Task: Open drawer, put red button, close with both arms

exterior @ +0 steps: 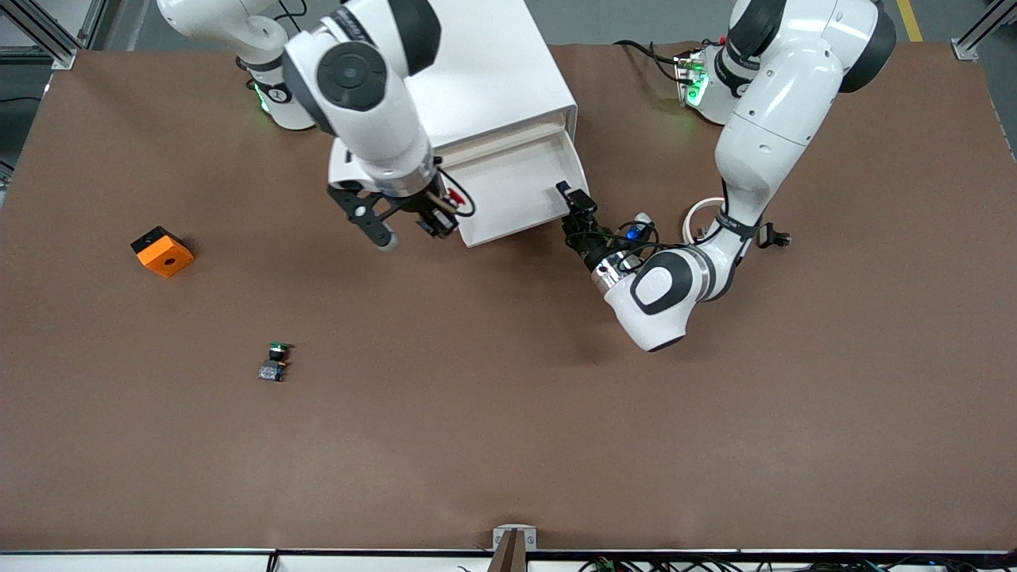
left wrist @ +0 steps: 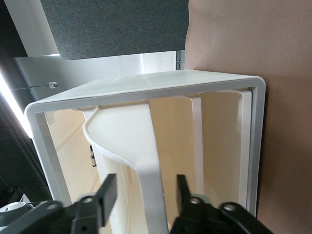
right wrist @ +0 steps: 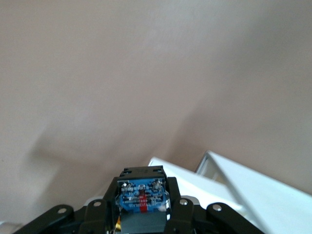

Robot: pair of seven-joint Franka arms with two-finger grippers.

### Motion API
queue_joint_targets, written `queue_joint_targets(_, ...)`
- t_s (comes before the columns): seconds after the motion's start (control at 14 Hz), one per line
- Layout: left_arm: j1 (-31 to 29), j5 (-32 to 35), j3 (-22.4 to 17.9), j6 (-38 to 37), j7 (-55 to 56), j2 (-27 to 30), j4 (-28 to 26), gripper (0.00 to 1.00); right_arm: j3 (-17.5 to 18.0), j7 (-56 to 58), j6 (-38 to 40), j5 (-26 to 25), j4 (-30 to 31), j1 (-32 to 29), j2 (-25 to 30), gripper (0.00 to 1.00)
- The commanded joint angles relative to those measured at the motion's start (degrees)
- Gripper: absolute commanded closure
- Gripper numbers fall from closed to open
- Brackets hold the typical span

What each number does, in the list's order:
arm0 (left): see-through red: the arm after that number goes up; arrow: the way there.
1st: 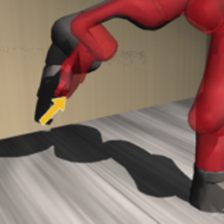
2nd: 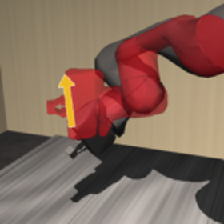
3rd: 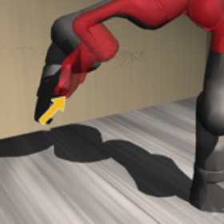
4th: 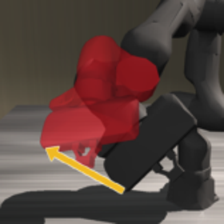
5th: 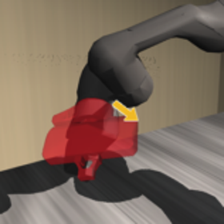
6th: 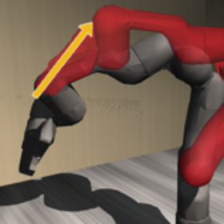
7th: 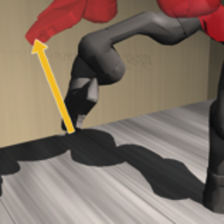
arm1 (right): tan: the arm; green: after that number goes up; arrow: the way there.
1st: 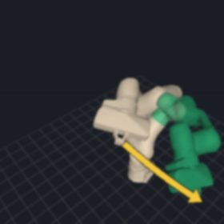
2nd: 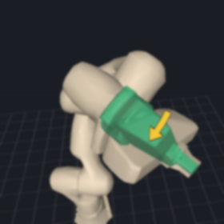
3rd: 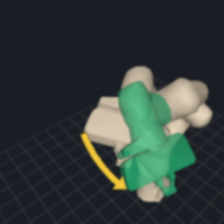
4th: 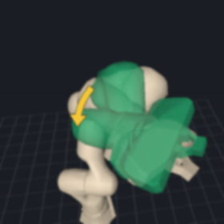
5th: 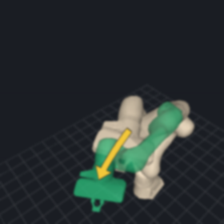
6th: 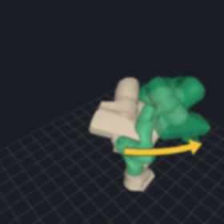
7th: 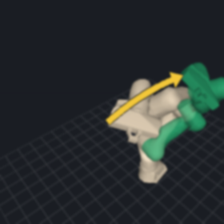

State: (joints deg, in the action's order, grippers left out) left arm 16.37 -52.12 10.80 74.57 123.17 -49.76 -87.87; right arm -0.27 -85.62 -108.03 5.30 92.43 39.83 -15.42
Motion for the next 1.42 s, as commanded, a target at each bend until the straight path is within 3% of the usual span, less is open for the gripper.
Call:
queue_joint_targets(0.0, 0.0, -0.8, -0.1, 0.0, -0.6, 0.5, 0.2, 0.0, -0.8, -6.5, -3.0, -2.0, -1.0, 4.5, -3.1, 1.0)
queue_joint_targets(0.36, -0.1, 2.6, -0.2, 0.3, -1.2, 0.9, 3.0, 0.0, -0.8, -14.0, -4.2, -6.3, -0.6, 10.9, -6.8, 1.0)
queue_joint_targets(0.57, -0.3, 5.8, -0.1, 0.2, -7.5, 1.2, 8.0, 0.0, -0.7, -17.6, -6.3, -6.4, 0.5, 13.0, -6.9, 1.0)
queue_joint_targets(0.78, -1.2, 9.5, -0.1, 0.3, -12.1, 1.7, 8.8, 0.0, -0.7, -18.4, -8.9, -6.4, 0.7, 14.7, -7.9, 1.0)
queue_joint_targets(0.93, -2.0, 10.5, 0.0, 0.0, -18.5, 3.1, 8.8, 0.0, -0.7, -18.3, -9.5, -6.4, 0.7, 15.3, -8.0, 1.0)
queue_joint_targets(1.35, -1.8, 22.3, -0.3, 1.8, -41.7, 9.8, 9.4, 0.0, -0.7, -17.7, -10.2, -6.4, 0.8, 17.6, -9.1, 1.0)
